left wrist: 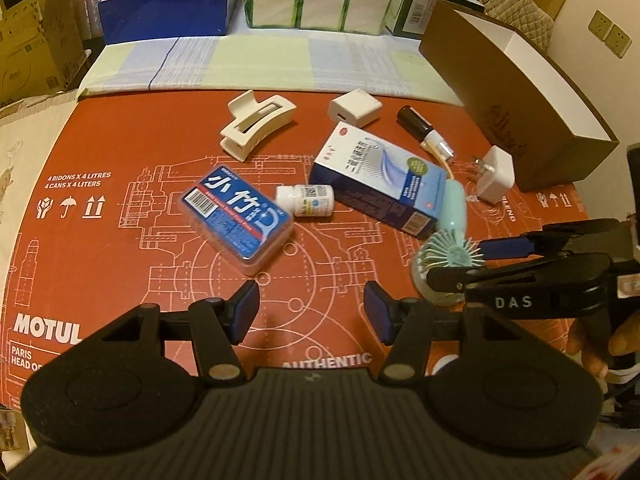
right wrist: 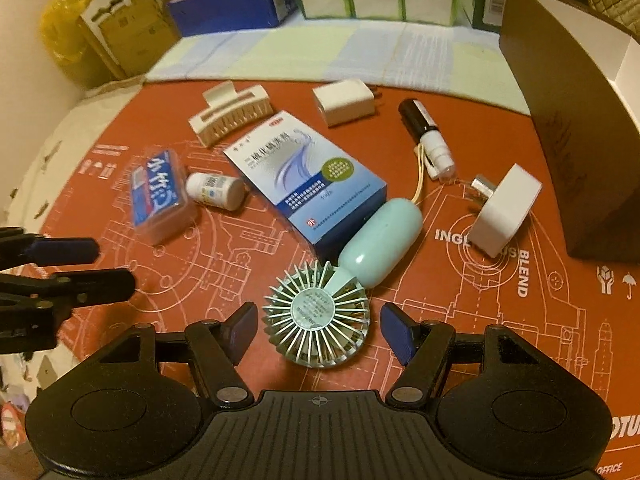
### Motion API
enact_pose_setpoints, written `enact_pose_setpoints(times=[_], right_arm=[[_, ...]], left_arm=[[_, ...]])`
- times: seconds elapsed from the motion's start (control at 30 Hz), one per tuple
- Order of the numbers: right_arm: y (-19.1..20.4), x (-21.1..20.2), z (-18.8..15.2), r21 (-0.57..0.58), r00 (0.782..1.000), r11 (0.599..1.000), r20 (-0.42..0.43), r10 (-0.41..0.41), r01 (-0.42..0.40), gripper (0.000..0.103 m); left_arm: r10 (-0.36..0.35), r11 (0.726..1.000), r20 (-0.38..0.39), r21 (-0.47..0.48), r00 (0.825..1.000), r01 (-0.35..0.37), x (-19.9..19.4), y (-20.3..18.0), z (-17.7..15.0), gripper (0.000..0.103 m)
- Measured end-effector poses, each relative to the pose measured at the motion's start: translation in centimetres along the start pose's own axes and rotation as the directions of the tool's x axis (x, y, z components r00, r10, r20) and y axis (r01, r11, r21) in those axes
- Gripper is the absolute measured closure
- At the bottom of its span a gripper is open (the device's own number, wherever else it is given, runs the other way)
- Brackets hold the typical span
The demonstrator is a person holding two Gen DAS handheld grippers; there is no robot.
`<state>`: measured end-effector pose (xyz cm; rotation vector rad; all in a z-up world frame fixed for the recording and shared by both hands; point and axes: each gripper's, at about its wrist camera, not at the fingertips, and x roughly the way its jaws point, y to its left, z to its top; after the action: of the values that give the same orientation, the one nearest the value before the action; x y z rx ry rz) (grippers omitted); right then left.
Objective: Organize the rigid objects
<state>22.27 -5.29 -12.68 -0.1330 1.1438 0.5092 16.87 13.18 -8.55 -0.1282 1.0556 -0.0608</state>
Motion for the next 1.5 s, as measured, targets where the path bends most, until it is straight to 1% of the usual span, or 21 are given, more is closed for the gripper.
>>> enact_pose_setpoints(times=[0.23, 0.43, 0.6, 0.77, 0.9, 0.97, 1.1, 1.27, 1.37, 1.43, 1.5], right_arm=[[0.4, 1.3, 0.1, 0.022, 0.999, 0.999, -0.007, -0.045, 0.045, 0.038], [-1.0, 1.0, -0.1, 0.072, 0.997, 0.994, -0.007, -0.079, 0.079, 0.038], [-2.9, 0.4, -0.3, 0.123, 0.994, 0.986, -0.004, -0.109, 0.108, 0.038], [-3.9, -0.3, -0.2, 0.144, 0.994, 0.984, 0.001, -0.109, 0.108, 0.038], [-4.2, -0.5, 0.0, 0.147, 0.994, 0.984, 0.003, -0.105, 0.103, 0.038], [-4.2, -0.5, 0.0, 0.147, 0.995, 0.984, 0.001, -0.103, 0.102, 0.038], [-4.3, -0.4, 0.1, 0.143, 0.995, 0.985, -0.003, -0.099, 0.098, 0.038], [-4.6, -0.2, 0.3, 0.140, 0.996, 0.986, -0.012, -0.092, 0.092, 0.038], [-4.9, -0.2, 0.4, 0.137, 0.995, 0.986, -0.016, -0.095, 0.096, 0.038], [-5.1, -0.2, 0.4, 0.136, 0.995, 0.986, -0.018, -0.096, 0.097, 0.038], [-5.3, -0.2, 0.4, 0.137, 0.995, 0.985, -0.019, -0.102, 0.104, 0.038]], left_arm=[[-0.004, 1.000, -0.012, 0.000, 1.000, 0.004, 0.9, 0.9, 0.2, 0.050], [0.004, 1.000, -0.016, -0.005, 1.000, -0.004, 1.8, 1.7, 0.8, 0.050], [0.018, 0.999, -0.020, -0.031, 1.000, -0.019, 2.8, 2.5, 1.9, 0.050], [0.032, 0.997, -0.031, -0.063, 0.999, -0.034, 4.1, 3.0, 3.2, 0.049], [0.079, 0.994, -0.039, -0.072, 0.996, -0.081, 5.3, 3.1, 4.0, 0.047], [0.091, 0.991, -0.047, -0.091, 0.995, -0.095, 5.8, 3.3, 4.3, 0.047], [0.123, 0.986, -0.064, -0.108, 0.990, -0.129, 6.7, 4.1, 4.3, 0.047], [0.152, 0.981, -0.062, -0.116, 0.986, -0.158, 6.4, 6.2, 3.8, 0.047], [0.190, 0.973, -0.069, -0.116, 0.979, -0.197, 6.1, 7.9, 3.4, 0.047], [0.189, 0.973, -0.071, -0.121, 0.979, -0.197, 5.7, 8.8, 3.3, 0.047], [0.170, 0.975, -0.068, -0.130, 0.983, -0.178, 5.0, 9.3, 3.4, 0.047]])
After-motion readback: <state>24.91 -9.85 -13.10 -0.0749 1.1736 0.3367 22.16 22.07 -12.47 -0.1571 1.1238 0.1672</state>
